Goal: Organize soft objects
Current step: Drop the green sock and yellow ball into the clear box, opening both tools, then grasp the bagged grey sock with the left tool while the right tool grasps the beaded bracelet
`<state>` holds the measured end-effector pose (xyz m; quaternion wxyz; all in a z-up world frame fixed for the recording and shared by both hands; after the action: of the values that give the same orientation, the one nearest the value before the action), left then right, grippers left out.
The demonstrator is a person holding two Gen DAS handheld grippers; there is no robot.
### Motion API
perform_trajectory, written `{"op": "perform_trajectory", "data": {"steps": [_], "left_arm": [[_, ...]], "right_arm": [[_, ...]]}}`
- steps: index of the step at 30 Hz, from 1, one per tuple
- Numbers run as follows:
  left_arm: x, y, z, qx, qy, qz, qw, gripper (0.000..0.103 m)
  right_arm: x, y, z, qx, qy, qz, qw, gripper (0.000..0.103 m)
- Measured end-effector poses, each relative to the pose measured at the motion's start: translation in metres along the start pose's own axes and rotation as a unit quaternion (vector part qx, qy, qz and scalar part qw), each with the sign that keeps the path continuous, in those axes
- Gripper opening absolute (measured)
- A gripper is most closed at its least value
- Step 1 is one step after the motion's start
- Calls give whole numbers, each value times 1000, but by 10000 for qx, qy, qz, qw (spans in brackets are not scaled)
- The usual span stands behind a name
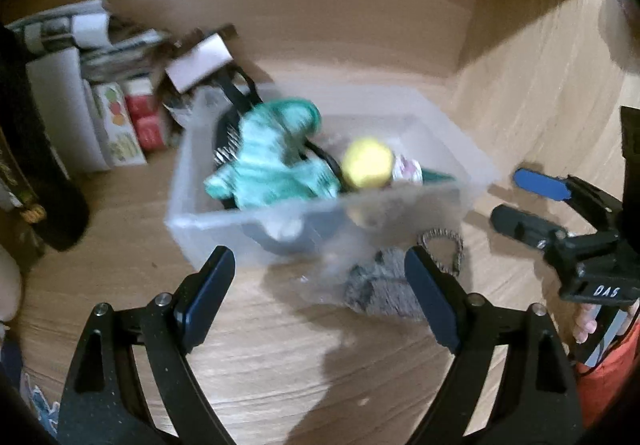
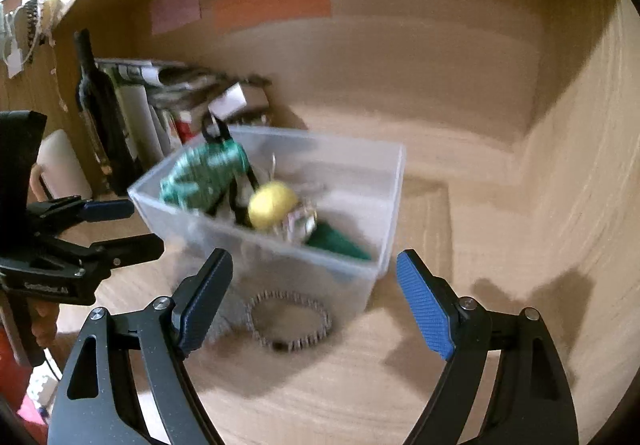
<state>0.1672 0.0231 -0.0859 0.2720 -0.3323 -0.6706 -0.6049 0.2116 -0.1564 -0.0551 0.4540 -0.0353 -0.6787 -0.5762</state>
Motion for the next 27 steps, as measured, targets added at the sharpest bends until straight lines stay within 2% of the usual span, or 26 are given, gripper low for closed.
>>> {"op": "perform_trajectory", "data": {"steps": [5, 8, 11, 14, 16, 18, 20, 24, 27], "left_arm": [[-22, -11, -14, -138, -195, 380, 9990, 87], [-36, -14, -21, -316, -267, 614, 9973, 87], [-43, -13, -18, -233, -438, 705, 9963, 85], [-45, -13, -13, -105, -747, 756, 9943, 73], [-46, -14, -11, -93, -917, 764, 9928, 61], [-44, -14, -13, -146, -985, 730, 9924, 51], [-40, -17, -19, -202, -972, 683, 9927, 47], [-36, -19, -24, -231, -883, 575, 9942, 39], [-27, -19, -20, -206, -868, 521, 9947, 33]], "right_arm": [[-25, -25, 3, -26, 121, 545, 9984, 82], [-33, -30, 8, 61, 76, 690, 9976, 82], [-39, -30, 14, 161, 69, 776, 9968, 82], [-46, -30, 13, 125, 195, 909, 9956, 82], [-52, -30, 12, 110, 243, 1002, 9946, 82], [-59, -30, 13, 117, 276, 1100, 9935, 81], [-64, -30, 14, 108, 379, 1193, 9921, 70], [-66, -29, 16, 155, 372, 1191, 9921, 61], [-64, -30, 16, 172, 384, 1137, 9926, 46]]}}
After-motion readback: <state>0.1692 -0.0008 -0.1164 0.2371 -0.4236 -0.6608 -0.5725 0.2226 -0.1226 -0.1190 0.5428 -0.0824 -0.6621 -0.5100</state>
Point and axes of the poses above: each gripper's, at about its wrist camera, not at the fingertips, and x roughly against the way its jaws point, z to its left, y to its top, the point moved 1 cm from there along -x, roughly the way its jaws point, and after that the axes turned 3 degrees about z, right-handed, at the moved point
